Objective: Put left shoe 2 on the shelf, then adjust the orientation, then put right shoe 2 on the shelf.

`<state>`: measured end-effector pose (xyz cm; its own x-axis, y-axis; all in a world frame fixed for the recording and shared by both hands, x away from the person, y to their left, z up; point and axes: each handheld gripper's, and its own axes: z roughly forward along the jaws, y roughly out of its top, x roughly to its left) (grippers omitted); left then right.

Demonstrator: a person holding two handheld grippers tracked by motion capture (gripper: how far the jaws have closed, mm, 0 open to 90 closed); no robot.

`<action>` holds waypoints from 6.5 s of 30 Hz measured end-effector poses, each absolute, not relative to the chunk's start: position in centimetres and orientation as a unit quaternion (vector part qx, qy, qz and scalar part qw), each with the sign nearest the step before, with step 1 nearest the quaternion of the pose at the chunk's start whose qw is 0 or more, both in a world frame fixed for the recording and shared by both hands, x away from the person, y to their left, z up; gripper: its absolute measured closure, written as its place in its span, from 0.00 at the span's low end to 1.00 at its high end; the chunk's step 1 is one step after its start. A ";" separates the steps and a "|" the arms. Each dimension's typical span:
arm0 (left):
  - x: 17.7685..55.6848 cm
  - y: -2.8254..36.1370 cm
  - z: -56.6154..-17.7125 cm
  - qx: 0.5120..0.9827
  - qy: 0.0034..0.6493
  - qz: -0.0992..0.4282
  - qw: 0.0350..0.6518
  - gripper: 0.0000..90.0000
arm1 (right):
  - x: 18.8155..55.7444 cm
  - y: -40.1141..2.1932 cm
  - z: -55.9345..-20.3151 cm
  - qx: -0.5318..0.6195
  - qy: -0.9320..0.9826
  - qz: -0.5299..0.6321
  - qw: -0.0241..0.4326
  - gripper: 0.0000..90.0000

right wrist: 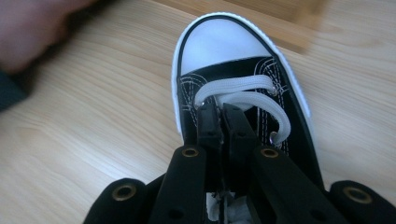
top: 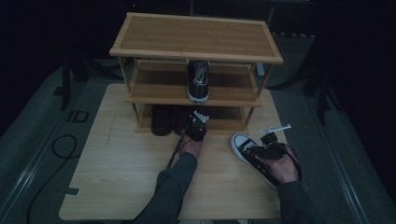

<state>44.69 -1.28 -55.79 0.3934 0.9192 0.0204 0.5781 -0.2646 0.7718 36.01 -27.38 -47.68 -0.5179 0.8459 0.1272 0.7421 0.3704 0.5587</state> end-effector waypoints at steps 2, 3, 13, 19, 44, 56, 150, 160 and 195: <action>44.7 -1.3 -55.8 0.757 0.494 0.243 0.351 1.00 | 36.2 -26.5 -47.7 0.474 0.826 0.293 0.084 0.97; 44.7 -1.3 -55.8 0.757 0.494 0.243 0.351 1.00 | 36.3 -25.7 -47.7 0.470 0.828 0.296 0.080 0.97; 44.7 -1.2 -55.8 0.757 0.495 0.241 0.353 1.00 | 37.2 -22.8 -47.7 0.438 0.850 0.282 0.083 0.92; 44.7 -1.2 -55.8 0.757 0.495 0.242 0.352 1.00 | 36.6 -24.7 -45.6 0.433 0.841 0.306 0.105 0.91; 44.7 -1.2 -55.8 0.756 0.496 0.241 0.353 1.00 | 34.0 -30.8 -47.2 0.426 0.838 0.329 0.095 0.79; 44.7 -1.2 -55.8 0.756 0.496 0.240 0.354 1.00 | 35.2 -29.0 -49.0 0.409 0.864 0.275 0.105 0.84; 44.7 -1.2 -55.8 0.755 0.497 0.241 0.354 1.00 | 37.8 -28.4 -38.1 0.310 0.871 0.374 0.078 0.98; 44.7 -1.2 -55.8 0.754 0.497 0.242 0.354 1.00 | 38.1 -27.9 -36.6 0.299 0.871 0.381 0.080 0.98; 44.7 -1.2 -55.8 0.757 0.496 0.241 0.352 1.00 | 37.5 -27.7 -33.5 0.269 0.870 0.408 0.069 0.98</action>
<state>44.68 -1.19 -55.78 0.3922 0.9197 0.0167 0.5803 -0.2614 0.7713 37.46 -27.68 -33.47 -0.8460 0.5239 0.0993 0.4115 0.5230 0.7464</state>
